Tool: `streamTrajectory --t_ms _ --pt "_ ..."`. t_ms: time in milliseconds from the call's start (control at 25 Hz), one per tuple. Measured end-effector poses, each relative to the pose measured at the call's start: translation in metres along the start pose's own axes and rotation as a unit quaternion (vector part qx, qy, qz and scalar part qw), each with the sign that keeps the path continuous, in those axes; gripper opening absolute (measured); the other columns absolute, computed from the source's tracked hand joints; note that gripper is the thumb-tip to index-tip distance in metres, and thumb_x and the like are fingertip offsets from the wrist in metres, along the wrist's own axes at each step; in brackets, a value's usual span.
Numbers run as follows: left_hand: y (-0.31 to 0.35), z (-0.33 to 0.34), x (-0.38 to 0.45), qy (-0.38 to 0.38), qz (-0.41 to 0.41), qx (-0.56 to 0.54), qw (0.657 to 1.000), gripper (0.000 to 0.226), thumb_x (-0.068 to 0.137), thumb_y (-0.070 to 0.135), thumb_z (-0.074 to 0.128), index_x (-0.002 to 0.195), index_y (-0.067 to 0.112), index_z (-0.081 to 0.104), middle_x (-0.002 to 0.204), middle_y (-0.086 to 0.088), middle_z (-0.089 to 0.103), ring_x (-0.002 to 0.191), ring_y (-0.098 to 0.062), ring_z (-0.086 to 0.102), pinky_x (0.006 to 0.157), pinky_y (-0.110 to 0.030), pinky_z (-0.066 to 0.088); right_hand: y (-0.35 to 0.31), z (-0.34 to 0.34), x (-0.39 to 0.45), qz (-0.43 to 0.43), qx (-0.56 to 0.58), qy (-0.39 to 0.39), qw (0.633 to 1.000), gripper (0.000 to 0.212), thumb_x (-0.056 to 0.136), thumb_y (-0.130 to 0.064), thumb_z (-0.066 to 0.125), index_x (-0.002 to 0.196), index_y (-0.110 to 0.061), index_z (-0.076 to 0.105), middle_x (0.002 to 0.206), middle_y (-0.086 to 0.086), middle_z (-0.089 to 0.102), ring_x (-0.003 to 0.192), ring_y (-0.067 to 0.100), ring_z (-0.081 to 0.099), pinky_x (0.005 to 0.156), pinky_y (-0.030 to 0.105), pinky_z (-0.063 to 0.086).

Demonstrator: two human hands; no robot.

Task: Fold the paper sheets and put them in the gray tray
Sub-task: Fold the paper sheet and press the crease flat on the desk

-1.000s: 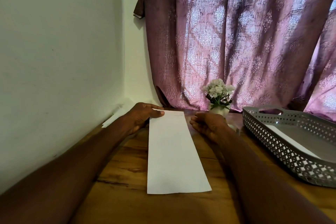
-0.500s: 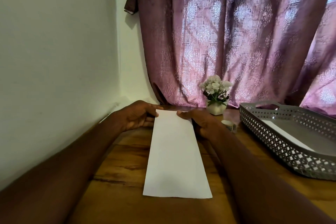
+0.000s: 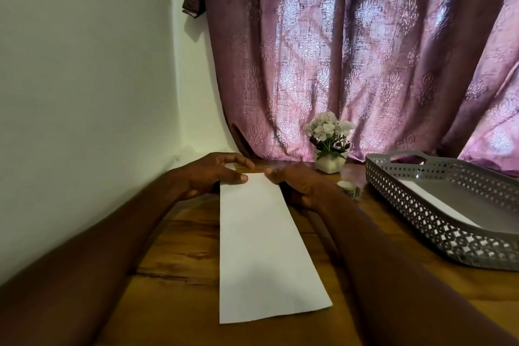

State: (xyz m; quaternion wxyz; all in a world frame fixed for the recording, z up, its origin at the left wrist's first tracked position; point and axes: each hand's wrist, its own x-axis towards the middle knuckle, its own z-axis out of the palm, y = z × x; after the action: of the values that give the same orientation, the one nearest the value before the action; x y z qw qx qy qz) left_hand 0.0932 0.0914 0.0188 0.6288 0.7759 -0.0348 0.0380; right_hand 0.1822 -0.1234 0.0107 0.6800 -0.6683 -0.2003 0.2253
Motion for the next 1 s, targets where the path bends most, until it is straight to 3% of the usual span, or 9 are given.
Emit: streamTrajectory --t_ms 160,360,440,520,560,640,760,880,1000 --pt "-0.004 -0.006 -0.005 -0.032 -0.015 -0.006 0.999 0.028 0.089 0.001 0.075 0.115 0.009 0.078 0.12 -0.012 0.076 0.108 -0.025 0.075 0.084 -0.03 0.061 0.004 -0.003 -0.003 -0.021 -0.024 0.047 0.998 0.011 0.094 0.001 0.066 0.103 0.006 0.068 0.088 0.02 0.071 0.066 0.023 0.07 0.056 0.031 0.058" --pt "0.003 -0.008 -0.007 -0.019 -0.002 0.056 0.998 0.032 0.09 -0.009 0.069 0.11 0.013 0.082 0.116 0.007 0.078 0.108 -0.004 0.072 0.088 -0.014 0.054 -0.007 0.005 -0.011 -0.008 -0.072 0.066 0.995 0.019 0.1 -0.012 0.059 0.102 0.002 0.071 0.074 0.013 0.071 0.052 0.017 0.065 0.046 0.025 0.051" --pt "0.001 -0.011 -0.007 0.009 0.002 0.054 0.999 0.033 0.09 -0.013 0.066 0.112 0.009 0.079 0.11 0.009 0.079 0.103 -0.002 0.072 0.087 -0.013 0.054 -0.008 0.005 -0.019 -0.001 -0.081 0.049 0.996 0.03 0.098 -0.03 0.067 0.108 -0.002 0.071 0.084 0.013 0.074 0.06 0.02 0.069 0.052 0.029 0.055" --pt "0.001 -0.016 -0.007 0.048 0.008 0.039 0.998 0.033 0.091 -0.014 0.065 0.116 0.004 0.077 0.114 0.0 0.078 0.108 -0.01 0.072 0.093 -0.018 0.055 -0.006 0.001 -0.028 0.022 -0.1 -0.016 0.995 0.045 0.087 -0.032 0.081 0.119 -0.002 0.071 0.105 0.016 0.077 0.087 0.03 0.076 0.078 0.04 0.062" --pt "0.003 -0.017 -0.006 0.065 0.008 0.026 0.998 0.033 0.091 -0.015 0.064 0.117 0.002 0.076 0.118 -0.006 0.076 0.112 -0.017 0.071 0.098 -0.024 0.055 -0.006 -0.003 -0.034 0.049 -0.119 -0.048 0.991 0.052 0.081 -0.03 0.086 0.122 -0.001 0.07 0.112 0.019 0.076 0.1 0.035 0.075 0.093 0.047 0.059" --pt "0.008 -0.015 -0.005 0.094 0.002 0.001 0.996 0.032 0.092 -0.015 0.063 0.118 -0.001 0.075 0.122 -0.014 0.074 0.116 -0.024 0.069 0.105 -0.032 0.053 -0.008 -0.017 -0.045 0.09 -0.163 -0.103 0.977 0.059 0.078 -0.028 0.089 0.125 0.0 0.069 0.121 0.022 0.073 0.114 0.042 0.069 0.106 0.057 0.05" --pt "0.013 -0.008 -0.008 0.131 -0.005 -0.031 0.991 0.032 0.092 -0.017 0.061 0.115 0.0 0.076 0.121 -0.019 0.074 0.112 -0.028 0.07 0.103 -0.035 0.054 -0.015 -0.027 -0.06 0.104 -0.195 -0.13 0.967 0.061 0.079 -0.028 0.088 0.13 0.0 0.066 0.125 0.023 0.071 0.119 0.043 0.066 0.109 0.059 0.047" --pt "0.021 0.0 -0.022 0.149 0.024 -0.033 0.988 0.032 0.092 -0.015 0.063 0.112 0.007 0.077 0.121 -0.019 0.073 0.116 -0.031 0.069 0.106 -0.037 0.052 -0.032 -0.014 -0.083 0.057 -0.28 -0.089 0.954 0.047 0.087 -0.025 0.081 0.128 -0.008 0.067 0.115 0.015 0.076 0.106 0.034 0.073 0.1 0.055 0.055" --pt "0.034 0.009 -0.04 0.246 0.115 -0.065 0.96 0.043 0.089 -0.01 0.068 0.12 0.018 0.074 0.121 -0.017 0.074 0.112 -0.027 0.07 0.105 -0.039 0.054 -0.065 -0.003 -0.101 -0.06 -0.38 -0.019 0.923 0.034 0.085 -0.024 0.082 0.117 -0.012 0.075 0.1 0.008 0.079 0.083 0.021 0.076 0.079 0.032 0.063"
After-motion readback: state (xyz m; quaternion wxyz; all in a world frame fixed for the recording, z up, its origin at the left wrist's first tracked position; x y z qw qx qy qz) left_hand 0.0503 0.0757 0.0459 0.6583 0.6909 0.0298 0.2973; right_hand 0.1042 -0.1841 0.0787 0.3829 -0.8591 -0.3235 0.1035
